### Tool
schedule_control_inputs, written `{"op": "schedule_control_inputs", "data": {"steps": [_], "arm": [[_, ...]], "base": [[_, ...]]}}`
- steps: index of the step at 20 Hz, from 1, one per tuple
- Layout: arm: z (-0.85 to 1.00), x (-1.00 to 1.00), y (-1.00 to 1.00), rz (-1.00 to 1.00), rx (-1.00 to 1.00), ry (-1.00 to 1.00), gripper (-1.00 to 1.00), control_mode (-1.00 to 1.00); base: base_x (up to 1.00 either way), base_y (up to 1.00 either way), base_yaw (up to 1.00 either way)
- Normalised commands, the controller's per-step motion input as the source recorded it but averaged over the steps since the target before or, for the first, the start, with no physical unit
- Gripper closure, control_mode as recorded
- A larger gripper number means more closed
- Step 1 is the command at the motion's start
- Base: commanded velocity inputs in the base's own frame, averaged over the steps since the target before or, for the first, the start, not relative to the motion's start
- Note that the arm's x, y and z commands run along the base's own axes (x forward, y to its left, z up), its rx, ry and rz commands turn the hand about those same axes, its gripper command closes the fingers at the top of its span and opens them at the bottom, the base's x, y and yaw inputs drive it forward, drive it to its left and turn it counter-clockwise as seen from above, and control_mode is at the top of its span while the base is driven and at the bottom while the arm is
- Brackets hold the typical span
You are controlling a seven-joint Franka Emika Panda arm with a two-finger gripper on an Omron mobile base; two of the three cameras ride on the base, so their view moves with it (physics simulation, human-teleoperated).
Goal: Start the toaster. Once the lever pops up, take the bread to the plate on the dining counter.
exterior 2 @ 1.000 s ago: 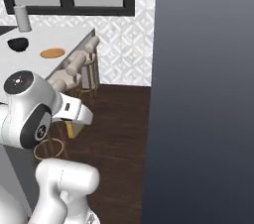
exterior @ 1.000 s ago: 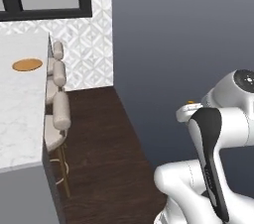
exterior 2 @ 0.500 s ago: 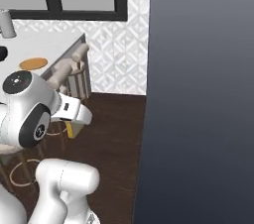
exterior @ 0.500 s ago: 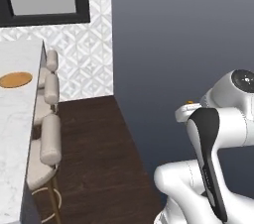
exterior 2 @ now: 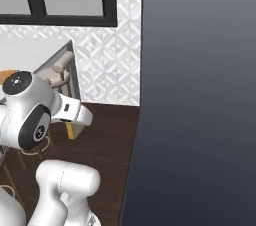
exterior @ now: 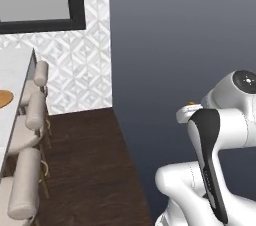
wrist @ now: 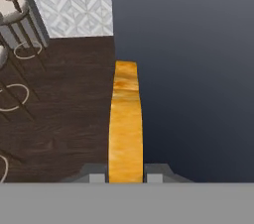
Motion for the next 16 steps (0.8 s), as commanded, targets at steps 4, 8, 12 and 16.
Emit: {"op": "schedule_control_inputs", "data": {"steps": [4,8,12,16], "arm": [[0.0,0.0,0.0,0.0,0.0,0.0,1.0,1.0],[0.0,0.0,0.0,0.0,0.0,0.0,1.0,1.0],[0.0,0.0,0.0,0.0,0.0,0.0,1.0,1.0],[0.0,0.0,0.0,0.0,0.0,0.0,1.0,1.0]], "base": [[0.75,-0.49,0.06],[0.79,-0.36,0.04],[0.81,-0.32,0.04],[0.79,-0.4,0.05]]}}
